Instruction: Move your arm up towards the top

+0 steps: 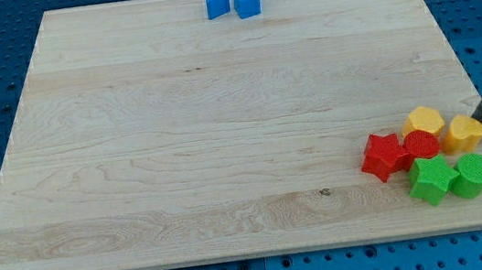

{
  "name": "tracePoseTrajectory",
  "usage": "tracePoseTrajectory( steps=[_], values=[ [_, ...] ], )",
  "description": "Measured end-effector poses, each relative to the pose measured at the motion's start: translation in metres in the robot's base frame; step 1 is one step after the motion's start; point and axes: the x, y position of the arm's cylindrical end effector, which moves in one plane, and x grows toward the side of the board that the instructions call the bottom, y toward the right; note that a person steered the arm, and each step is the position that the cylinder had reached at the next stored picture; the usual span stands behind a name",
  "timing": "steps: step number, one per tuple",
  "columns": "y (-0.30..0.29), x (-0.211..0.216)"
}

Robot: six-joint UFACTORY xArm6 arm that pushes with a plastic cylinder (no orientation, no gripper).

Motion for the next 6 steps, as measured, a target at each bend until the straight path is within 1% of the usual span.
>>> tracePoseTrajectory(
  steps=[1, 2, 4, 5, 6],
  values=[
    [-0.015, 0.004],
    [-0.018, 0.002],
    [-0.028, -0.103],
    [-0.046, -0.163],
    [-0.084, -0.230]
  ],
)
